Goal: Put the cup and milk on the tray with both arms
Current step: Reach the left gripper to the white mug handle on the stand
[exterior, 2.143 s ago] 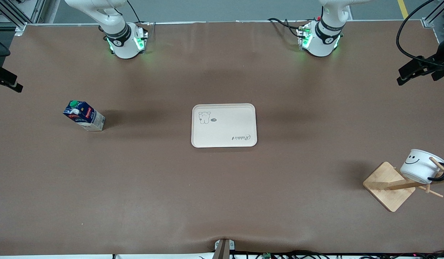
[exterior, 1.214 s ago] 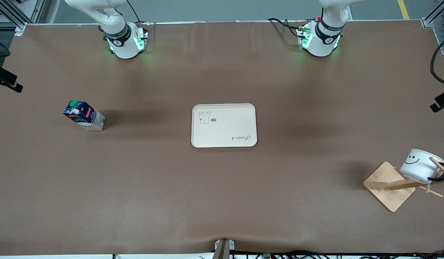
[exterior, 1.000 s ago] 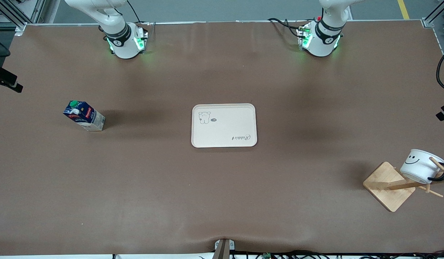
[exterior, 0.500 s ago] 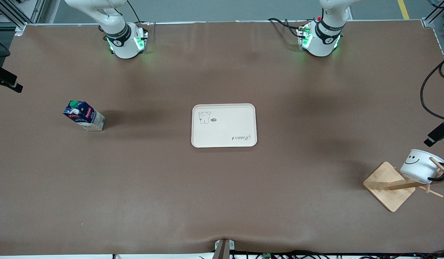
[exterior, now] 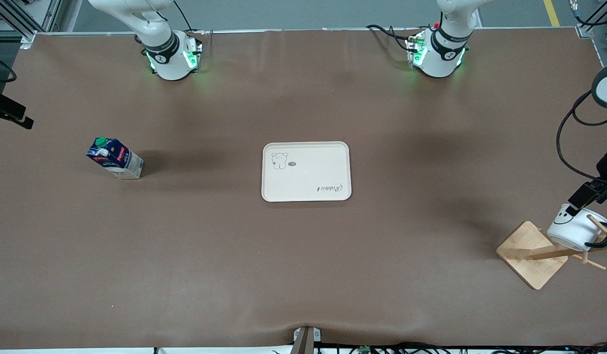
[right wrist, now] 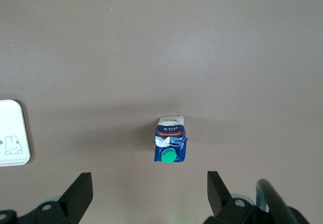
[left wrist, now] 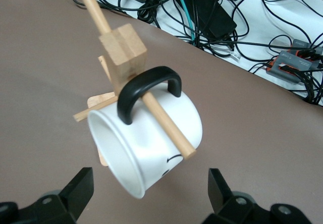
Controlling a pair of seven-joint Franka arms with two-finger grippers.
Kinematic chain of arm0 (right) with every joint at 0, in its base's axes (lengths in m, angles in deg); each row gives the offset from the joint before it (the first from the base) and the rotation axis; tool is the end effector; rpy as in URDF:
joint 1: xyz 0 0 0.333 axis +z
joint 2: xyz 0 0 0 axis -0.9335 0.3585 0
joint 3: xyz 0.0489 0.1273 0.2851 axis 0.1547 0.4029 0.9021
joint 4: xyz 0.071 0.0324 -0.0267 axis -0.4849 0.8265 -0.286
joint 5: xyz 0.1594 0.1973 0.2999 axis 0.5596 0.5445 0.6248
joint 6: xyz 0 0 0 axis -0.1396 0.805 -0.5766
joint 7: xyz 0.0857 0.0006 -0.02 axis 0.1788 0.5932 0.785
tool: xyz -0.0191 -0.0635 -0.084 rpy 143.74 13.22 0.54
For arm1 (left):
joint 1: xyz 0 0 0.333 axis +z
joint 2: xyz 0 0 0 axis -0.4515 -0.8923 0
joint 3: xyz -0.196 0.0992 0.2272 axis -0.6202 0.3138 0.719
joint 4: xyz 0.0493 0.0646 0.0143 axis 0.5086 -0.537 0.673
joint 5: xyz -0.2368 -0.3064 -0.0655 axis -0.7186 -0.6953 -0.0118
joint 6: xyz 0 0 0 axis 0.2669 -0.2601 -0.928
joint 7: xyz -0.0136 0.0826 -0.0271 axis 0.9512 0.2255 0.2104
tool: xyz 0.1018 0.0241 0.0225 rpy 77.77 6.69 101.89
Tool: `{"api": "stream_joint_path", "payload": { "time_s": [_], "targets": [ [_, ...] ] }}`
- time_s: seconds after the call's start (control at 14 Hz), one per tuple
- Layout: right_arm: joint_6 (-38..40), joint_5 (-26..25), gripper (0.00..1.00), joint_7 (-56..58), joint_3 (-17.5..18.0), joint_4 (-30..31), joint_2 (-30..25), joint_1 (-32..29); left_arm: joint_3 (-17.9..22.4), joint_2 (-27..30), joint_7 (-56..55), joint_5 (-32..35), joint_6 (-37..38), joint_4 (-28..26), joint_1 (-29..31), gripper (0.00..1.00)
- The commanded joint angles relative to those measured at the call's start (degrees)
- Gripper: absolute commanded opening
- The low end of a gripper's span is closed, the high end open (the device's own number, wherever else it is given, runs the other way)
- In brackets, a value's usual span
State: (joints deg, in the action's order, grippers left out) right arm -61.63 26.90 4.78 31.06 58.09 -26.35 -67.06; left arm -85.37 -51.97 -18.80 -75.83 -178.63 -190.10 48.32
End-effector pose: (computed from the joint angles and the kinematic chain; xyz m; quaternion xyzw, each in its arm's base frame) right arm 0.5370 -0.0795 0.6442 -0.9994 0.0304 0.0101 0.0094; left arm 0.6088 0.1310 0.4517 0.9533 0.2007 0.2217 0.0426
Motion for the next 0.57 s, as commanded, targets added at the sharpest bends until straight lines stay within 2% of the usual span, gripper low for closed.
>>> {"api": "stream_joint_path", "payload": {
  "time_s": [0.0, 0.14, 0.5],
  "targets": [
    [0.39, 0.01, 1.0, 0.39, 0.33, -0.58, 0.17, -0.44, -1.33, -1.9, 0.54, -1.12, -2.81, 0.25, 0.14, 1.0],
    [0.39, 0.01, 1.0, -0.05, 0.33, -0.58, 0.17, -0.53, -1.52, -2.51, 0.54, -1.12, -3.08, 0.51, 0.14, 0.98],
    [0.47, 0.27, 1.0, -0.05, 0.24, -0.58, 1.13, -0.97, -1.52, -2.61, 5.02, -1.12, -2.99, -0.01, 0.32, 0.66]
  ]
}}
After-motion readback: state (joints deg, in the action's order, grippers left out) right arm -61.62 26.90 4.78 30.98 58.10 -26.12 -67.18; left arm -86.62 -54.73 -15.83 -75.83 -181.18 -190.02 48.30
